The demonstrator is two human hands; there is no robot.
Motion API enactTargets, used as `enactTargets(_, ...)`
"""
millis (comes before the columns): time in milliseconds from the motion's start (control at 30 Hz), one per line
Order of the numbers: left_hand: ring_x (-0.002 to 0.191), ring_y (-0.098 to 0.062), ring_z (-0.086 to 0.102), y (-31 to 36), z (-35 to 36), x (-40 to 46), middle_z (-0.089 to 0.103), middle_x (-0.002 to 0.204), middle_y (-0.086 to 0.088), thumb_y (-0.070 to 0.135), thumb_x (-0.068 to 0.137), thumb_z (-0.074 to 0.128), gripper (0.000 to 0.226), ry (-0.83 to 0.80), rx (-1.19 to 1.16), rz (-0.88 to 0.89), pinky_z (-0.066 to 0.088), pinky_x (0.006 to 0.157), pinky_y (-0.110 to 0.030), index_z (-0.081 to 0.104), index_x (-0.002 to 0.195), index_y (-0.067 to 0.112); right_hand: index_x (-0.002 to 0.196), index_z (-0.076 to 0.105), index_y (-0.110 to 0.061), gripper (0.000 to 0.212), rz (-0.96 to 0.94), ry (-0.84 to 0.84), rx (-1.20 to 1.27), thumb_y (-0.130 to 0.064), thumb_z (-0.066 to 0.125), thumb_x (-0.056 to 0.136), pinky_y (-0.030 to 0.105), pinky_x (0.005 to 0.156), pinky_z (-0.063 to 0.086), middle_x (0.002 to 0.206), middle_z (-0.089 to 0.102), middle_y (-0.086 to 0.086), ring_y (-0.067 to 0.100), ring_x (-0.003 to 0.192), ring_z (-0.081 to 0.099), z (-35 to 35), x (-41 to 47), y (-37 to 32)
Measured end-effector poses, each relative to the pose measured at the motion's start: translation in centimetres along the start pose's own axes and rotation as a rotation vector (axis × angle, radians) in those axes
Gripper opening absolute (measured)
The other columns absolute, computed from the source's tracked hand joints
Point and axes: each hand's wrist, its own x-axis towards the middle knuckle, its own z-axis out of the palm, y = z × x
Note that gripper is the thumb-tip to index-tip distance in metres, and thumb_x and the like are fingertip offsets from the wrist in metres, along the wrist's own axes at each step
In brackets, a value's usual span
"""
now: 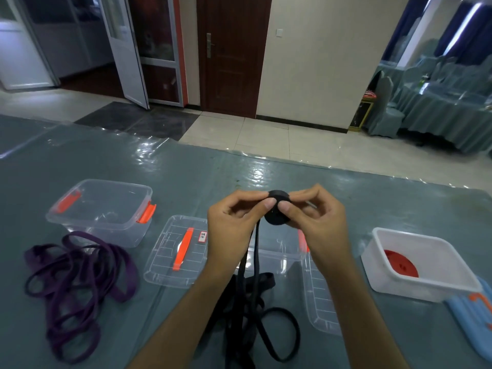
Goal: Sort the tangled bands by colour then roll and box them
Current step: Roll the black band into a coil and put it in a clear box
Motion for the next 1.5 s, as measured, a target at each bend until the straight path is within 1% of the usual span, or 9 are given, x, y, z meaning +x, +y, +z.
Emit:
enactTargets(133,0.116,-0.023,0.073,-0.3,0.6,-0.3,0.076,0.117,-0.011,0.004,0.092,0.077,0.026,-0.009,-0.046,-0.068,0.056,0.097,-0.026,0.082,0.113,0.019,0.096,0.072,-0.018,0.016,-0.052,0.041,0.034,-0.01,0.083,0.087,0.046,0.08,0.066,0.096,0.074,0.002,0.036,0.1,0.075,1.0,-0.1,-0.1)
enactTargets(367,0.104,-0.024,0.079,0.1,0.4,0.5,0.082,0.105,-0.01,0.007,0.082,0.087,0.024,0.04,-0.045,-0.078,0.06,0.089,-0.024,0.081,0.105,0.006,0.083,0.066,-0.013,0.022,-0.034,0.027,0.001,-0.007,0.087,0.083,0.064,0.091,0.059,0.1,0.075,0.016,0.039,0.101,0.076,0.1,0.3,0.1)
enactTargets(533,0.12,-0.023,0.071,-0.6,0.1,-0.1,0.078,0.119,-0.008,0.017,0.09,0.076,0.033,-0.064,0.0,-0.1,0.055,0.1,-0.026,0.078,0.122,0.01,0.099,0.077,-0.023,0.022,-0.077,0.07,0.008,-0.007,0.084,0.086,0.054,0.09,0.063,0.099,0.078,0.003,0.035,0.098,0.077,0.1,-0.1,0.1)
enactTargets(700,0.099,-0.02,0.079,0.1,-0.2,0.3,0.083,0.1,-0.004,0.012,0.086,0.086,0.018,-0.07,0.042,-0.085,0.06,0.087,-0.023,0.084,0.103,0.019,0.086,0.062,-0.006,0.023,-0.015,0.063,0.021,-0.006,0.085,0.083,0.05,0.086,0.065,0.097,0.079,0.015,0.034,0.095,0.079,-0.5,-0.9,0.4)
enactTargets(800,0.104,-0.018,0.078,-0.4,-0.1,-0.8,0.082,0.106,-0.005,0.011,0.089,0.082,0.02,-0.067,0.014,-0.102,0.058,0.09,-0.022,0.082,0.108,0.013,0.096,0.074,-0.02,0.023,-0.04,0.039,-0.049,-0.01,0.088,0.081,0.039,0.081,0.065,0.091,0.079,0.004,0.024,0.087,0.079,-0.9,-0.7,-0.4)
enactTargets(900,0.117,-0.02,0.071,-0.4,-0.3,-1.1,0.077,0.116,-0.004,0.016,0.092,0.076,0.031,-0.143,0.031,-0.129,0.055,0.098,-0.024,0.078,0.123,0.017,0.098,0.079,-0.03,0.026,-0.109,0.052,-0.074,-0.007,0.084,0.086,0.047,0.092,0.063,0.097,0.079,0.002,0.026,0.096,0.078,-0.9,-0.9,-0.3)
enactTargets(1167,0.102,-0.018,0.078,0.2,-0.4,-1.4,0.082,0.105,-0.002,0.011,0.086,0.085,0.022,-0.077,0.078,-0.063,0.059,0.088,-0.02,0.084,0.105,0.022,0.103,0.067,-0.02,0.03,-0.05,-0.065,-0.142,-0.004,0.084,0.084,0.035,0.088,0.064,0.1,0.078,0.003,0.018,0.099,0.077,-1.3,-1.0,-0.5)
enactTargets(1300,0.114,-0.021,0.073,0.5,-0.6,-1.5,0.077,0.114,-0.003,0.008,0.094,0.076,0.035,-0.166,0.097,-0.088,0.056,0.099,-0.025,0.076,0.128,0.02,0.105,0.073,-0.013,0.023,-0.081,0.009,-0.063,-0.002,0.082,0.087,0.054,0.095,0.061,0.109,0.077,0.01,0.028,0.105,0.077,-0.7,-1.4,-0.4)
enactTargets(1500,0.104,-0.017,0.078,1.1,-0.1,-1.0,0.082,0.106,-0.002,0.011,0.088,0.084,0.023,-0.086,0.056,-0.113,0.058,0.089,-0.02,0.084,0.107,0.025,0.094,0.062,-0.007,0.031,-0.003,-0.015,-0.098,-0.005,0.09,0.079,0.056,0.087,0.064,0.1,0.077,0.013,0.03,0.095,0.079,-1.5,-1.3,-0.5)
